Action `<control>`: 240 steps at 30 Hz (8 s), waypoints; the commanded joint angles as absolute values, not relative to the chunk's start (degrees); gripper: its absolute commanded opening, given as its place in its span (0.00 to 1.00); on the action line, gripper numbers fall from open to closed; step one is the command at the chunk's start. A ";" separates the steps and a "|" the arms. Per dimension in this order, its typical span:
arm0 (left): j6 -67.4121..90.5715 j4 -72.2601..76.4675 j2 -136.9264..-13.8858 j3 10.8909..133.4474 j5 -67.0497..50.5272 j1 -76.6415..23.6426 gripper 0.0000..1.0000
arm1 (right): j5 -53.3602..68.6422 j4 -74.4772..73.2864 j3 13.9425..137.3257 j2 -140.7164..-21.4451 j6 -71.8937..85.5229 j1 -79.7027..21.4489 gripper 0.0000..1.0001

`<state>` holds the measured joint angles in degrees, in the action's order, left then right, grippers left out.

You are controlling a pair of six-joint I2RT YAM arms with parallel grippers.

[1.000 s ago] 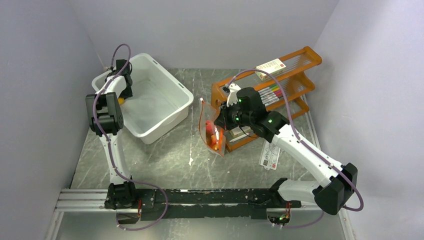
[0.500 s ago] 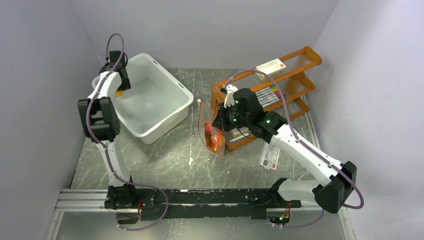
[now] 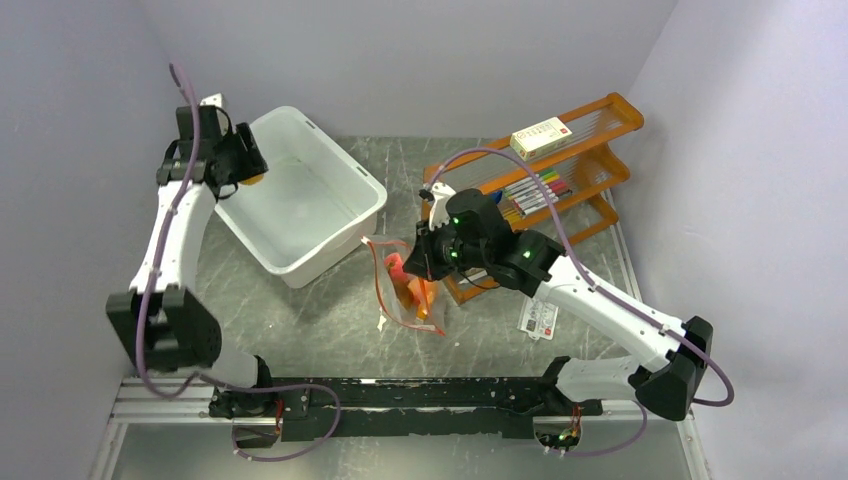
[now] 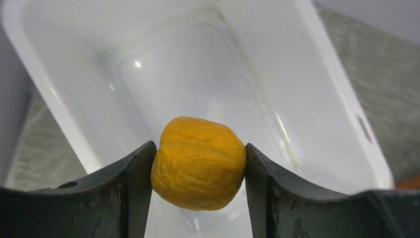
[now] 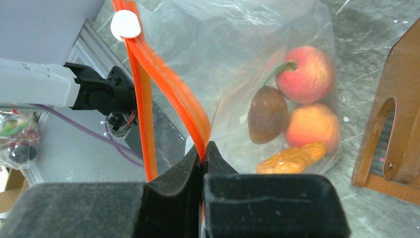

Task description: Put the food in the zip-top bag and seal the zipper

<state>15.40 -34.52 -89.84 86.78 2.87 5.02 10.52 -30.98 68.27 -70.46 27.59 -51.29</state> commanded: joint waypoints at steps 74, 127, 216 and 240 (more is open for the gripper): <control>42.54 -11.52 -46.23 42.66 -54.01 -13.42 0.66 | 5.89 -21.07 67.29 -74.56 50.26 -55.55 0.00; 23.77 -32.61 -33.85 53.41 -42.55 -14.15 0.79 | -24.92 -11.61 61.52 -67.78 77.76 -76.54 0.00; -25.58 -15.89 -56.68 47.42 -77.54 -21.89 0.07 | 35.04 -28.49 64.43 -59.06 -26.94 -44.58 0.54; -34.49 -25.68 -58.67 50.94 -77.87 -23.73 0.07 | 39.80 -26.93 59.05 -60.79 -40.38 -44.91 0.44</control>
<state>-32.60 -26.76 -59.35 51.79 -76.55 -23.09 38.26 -28.14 60.77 -61.60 -40.58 -44.84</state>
